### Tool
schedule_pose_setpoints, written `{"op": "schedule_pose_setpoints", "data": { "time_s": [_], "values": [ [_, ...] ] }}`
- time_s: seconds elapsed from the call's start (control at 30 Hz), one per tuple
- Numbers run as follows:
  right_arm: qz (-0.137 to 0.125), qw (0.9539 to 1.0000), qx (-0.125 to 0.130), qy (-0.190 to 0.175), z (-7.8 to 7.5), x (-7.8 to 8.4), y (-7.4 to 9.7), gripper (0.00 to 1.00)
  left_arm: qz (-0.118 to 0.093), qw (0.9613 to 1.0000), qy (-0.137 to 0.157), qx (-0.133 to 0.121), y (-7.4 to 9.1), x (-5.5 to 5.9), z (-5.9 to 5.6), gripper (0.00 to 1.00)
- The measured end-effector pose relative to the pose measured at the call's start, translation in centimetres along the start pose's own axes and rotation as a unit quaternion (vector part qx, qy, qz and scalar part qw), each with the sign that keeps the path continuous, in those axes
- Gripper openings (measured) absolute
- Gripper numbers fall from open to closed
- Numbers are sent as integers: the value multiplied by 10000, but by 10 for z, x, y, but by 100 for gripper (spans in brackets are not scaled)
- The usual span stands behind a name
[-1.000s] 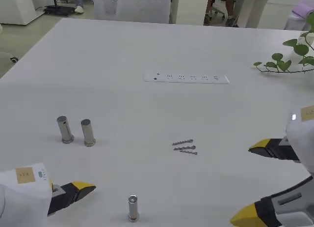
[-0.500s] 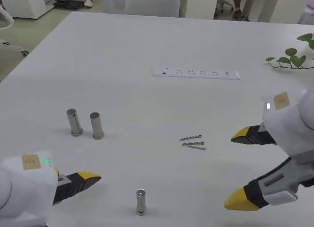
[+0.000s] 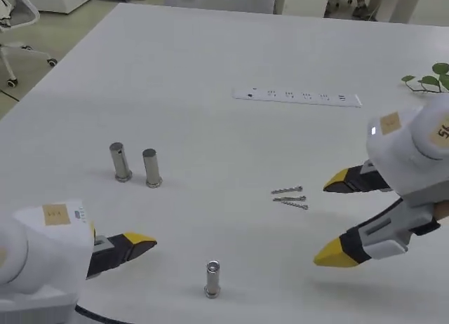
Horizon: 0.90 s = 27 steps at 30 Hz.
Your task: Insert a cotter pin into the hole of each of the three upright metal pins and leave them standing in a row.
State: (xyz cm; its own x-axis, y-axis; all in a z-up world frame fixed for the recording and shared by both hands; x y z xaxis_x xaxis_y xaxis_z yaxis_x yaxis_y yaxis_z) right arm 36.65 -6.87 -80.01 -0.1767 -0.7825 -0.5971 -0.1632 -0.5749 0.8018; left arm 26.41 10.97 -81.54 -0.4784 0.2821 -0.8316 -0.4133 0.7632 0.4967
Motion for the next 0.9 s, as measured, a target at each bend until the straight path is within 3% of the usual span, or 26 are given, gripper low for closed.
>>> {"op": "schedule_pose_setpoints", "data": {
  "time_s": [0.27, 0.4, 0.9],
  "values": [
    [-35, 9997, -119, -209, -16, -3, -13, 63, -96, 10000, 5, -24, 3, -3, 1, 90],
    [23, 9992, -140, -365, -20, -4, -21, 56, -173, 9998, 20, -60, 4, -4, 3, 88],
    [360, 9979, -449, -295, -21, 3, -40, 51, -141, 9997, 175, -106, 6, 3, 3, 86]
  ]
}}
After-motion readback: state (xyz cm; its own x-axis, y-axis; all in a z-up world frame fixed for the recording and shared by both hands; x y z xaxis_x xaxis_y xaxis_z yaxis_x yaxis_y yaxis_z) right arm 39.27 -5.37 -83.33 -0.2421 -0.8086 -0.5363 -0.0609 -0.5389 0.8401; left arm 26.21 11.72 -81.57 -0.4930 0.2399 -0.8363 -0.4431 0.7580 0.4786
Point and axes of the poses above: the centre of the closed fingertips' face, and the gripper's own axes: y roughly backward along the fingers, z roughly to its left, x roughly out of its underside, the point moved 3 cm from there along y, roughly backward along the fingers, and after that the axes turned 3 degrees about -z, right-handed, at the moved point
